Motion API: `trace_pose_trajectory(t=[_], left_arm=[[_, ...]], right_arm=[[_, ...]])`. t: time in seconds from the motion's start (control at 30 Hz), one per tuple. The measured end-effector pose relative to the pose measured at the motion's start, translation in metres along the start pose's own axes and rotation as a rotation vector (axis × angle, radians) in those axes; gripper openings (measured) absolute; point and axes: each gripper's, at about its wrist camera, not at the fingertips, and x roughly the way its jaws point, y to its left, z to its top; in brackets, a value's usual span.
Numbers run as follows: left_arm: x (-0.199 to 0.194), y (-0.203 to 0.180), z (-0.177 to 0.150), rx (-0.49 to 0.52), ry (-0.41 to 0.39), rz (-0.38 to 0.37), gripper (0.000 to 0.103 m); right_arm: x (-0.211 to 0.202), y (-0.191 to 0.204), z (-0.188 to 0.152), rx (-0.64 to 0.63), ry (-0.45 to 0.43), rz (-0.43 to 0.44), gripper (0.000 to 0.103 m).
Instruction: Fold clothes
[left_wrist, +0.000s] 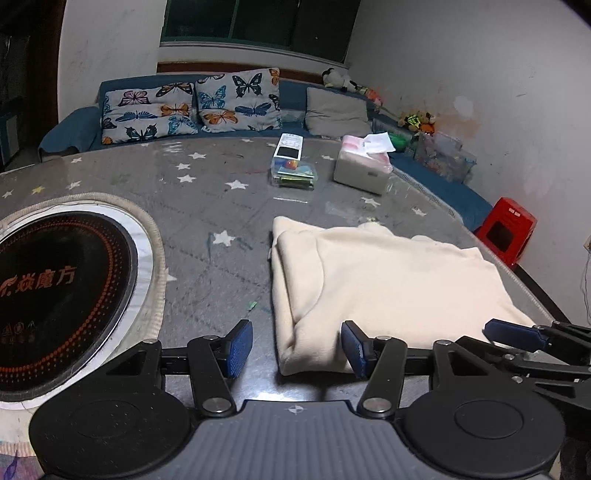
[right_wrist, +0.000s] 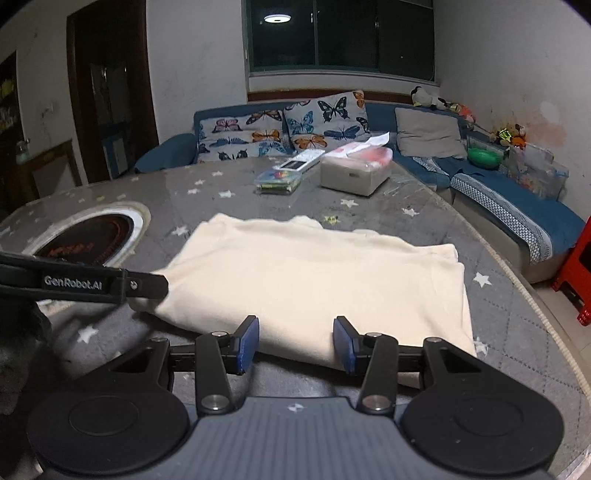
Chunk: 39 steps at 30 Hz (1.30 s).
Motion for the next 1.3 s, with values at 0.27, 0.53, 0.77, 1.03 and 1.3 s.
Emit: trace_pose_trajectory(t=[0.27,0.53,0.77,1.03,1.3], left_arm=[[-0.007,-0.004,-0.006,0.004,0.016,-0.003,0.071],[-0.019,-0.010,-0.011,0.016,-0.006,-0.017,0.086],[-0.032,-0.016,-0.016,0.033,-0.024,-0.041,0.093],[-0.045,-0.019,-0.024,0.038,-0.035,-0.051,0.101],[-0.053,-0.016,-0.033,0.031,-0.030,-0.041,0.103]], right_arm=[[-0.005,-0.002,-0.004,0.033,-0.001,-0.003,0.056],[-0.017,-0.008,-0.007,0.068,-0.012,-0.026,0.074],[-0.028,-0.009,-0.011,0.090,-0.024,-0.042,0.085],[-0.039,-0.007,-0.016,0.105,-0.037,-0.057,0.095],[-0.046,0.000,-0.022,0.110,-0.036,-0.061,0.103]])
